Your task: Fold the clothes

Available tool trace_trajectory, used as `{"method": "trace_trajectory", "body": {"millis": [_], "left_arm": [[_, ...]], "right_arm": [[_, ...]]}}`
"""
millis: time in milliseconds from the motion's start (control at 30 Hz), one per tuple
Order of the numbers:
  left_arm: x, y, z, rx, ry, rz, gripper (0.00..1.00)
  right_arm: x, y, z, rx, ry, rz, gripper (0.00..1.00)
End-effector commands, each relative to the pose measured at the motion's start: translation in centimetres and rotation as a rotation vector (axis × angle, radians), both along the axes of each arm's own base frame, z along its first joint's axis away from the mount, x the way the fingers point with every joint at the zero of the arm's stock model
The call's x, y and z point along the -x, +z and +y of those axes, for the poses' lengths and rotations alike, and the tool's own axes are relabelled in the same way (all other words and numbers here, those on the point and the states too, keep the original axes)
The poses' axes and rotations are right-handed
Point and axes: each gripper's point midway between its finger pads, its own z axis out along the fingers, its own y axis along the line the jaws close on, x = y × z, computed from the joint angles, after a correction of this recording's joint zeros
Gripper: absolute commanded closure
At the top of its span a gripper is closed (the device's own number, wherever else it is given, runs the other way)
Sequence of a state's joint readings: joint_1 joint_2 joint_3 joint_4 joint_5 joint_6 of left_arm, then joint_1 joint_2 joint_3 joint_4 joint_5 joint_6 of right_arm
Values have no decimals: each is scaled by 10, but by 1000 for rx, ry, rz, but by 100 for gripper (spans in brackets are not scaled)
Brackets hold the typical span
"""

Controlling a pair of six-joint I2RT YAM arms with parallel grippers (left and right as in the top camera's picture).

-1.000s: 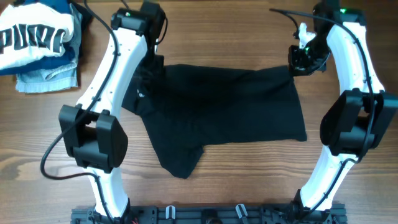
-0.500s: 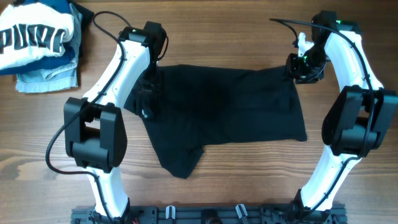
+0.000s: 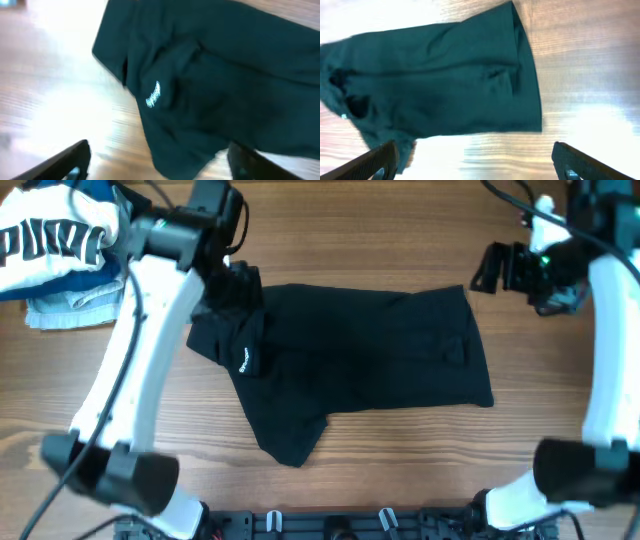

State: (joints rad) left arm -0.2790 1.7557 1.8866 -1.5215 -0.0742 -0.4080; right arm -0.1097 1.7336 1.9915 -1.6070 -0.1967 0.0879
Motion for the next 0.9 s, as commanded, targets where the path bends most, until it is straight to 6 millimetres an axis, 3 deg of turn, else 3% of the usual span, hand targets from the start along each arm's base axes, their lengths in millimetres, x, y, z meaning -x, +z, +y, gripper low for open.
{"method": "trace_trajectory", "body": {"millis": [0, 100, 267, 367, 500, 667, 867], "left_arm": [[25, -3, -17, 52, 151, 67, 11], [40, -18, -26, 15, 210, 106, 12], [80, -79, -36, -92, 382, 217, 24], [107, -120, -57, -41, 400, 320, 31], [129, -154, -77, 9, 349, 377, 34], [155, -188, -79, -12, 375, 402, 33], [186, -210, -74, -19, 189, 485, 34]], "right_arm": [[19, -2, 0, -23, -154, 39, 1], [40, -20, -16, 52, -302, 109, 1], [73, -69, -15, 44, -434, 188, 4], [81, -97, -12, 33, -450, 189, 7], [80, -120, -9, 13, -440, 197, 7], [73, -130, -6, 0, -386, 162, 7], [64, -129, -7, 3, -352, 122, 6]]}}
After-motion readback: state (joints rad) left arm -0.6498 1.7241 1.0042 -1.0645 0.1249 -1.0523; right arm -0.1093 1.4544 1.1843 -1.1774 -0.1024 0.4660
